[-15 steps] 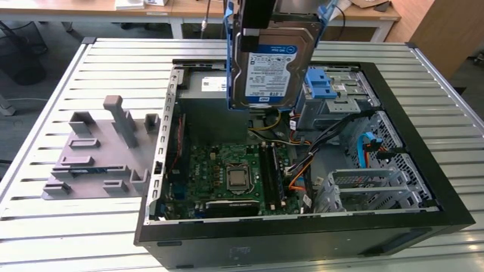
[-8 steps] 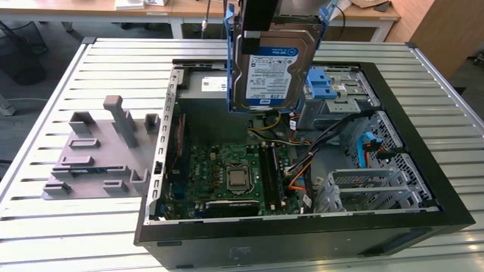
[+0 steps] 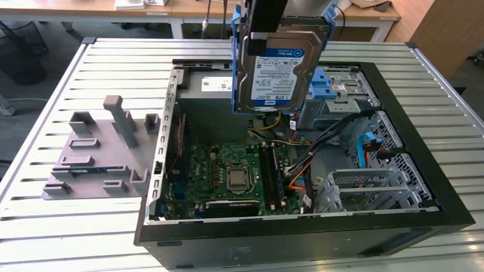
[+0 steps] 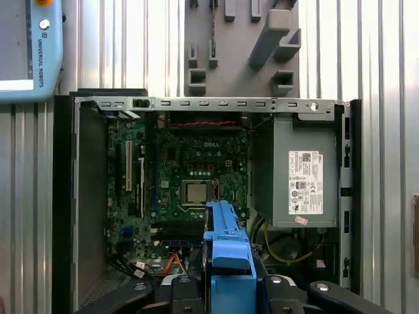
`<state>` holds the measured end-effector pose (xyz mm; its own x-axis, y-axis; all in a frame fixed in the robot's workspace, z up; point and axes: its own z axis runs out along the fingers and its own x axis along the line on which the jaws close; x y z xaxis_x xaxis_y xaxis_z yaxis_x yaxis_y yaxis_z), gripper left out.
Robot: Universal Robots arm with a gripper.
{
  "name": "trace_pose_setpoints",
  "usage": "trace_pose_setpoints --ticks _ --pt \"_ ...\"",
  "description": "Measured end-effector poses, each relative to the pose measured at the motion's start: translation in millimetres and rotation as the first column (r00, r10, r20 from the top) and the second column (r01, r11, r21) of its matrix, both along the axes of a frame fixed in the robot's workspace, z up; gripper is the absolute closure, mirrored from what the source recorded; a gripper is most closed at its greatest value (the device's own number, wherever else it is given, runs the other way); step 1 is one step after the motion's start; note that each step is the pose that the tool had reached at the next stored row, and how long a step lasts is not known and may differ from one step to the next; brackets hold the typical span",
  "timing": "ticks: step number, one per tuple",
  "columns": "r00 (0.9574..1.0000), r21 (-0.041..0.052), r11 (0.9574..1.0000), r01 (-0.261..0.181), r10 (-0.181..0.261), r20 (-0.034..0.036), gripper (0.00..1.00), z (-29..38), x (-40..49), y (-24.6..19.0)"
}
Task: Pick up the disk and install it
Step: 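Insert the disk into the insertion slot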
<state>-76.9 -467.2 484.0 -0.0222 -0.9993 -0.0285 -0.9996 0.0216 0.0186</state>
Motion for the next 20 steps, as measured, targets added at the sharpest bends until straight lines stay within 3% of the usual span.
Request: trace_pose_setpoints --ticks 13,20 --pt "1.0 0.0001 1.0 0.0 0.0 0.0001 0.64 -0.2 1.4 -19.2" --pt "1.0 0.0001 1.0 0.0 0.0 0.0 0.64 -0.4 13.8 -21.7"
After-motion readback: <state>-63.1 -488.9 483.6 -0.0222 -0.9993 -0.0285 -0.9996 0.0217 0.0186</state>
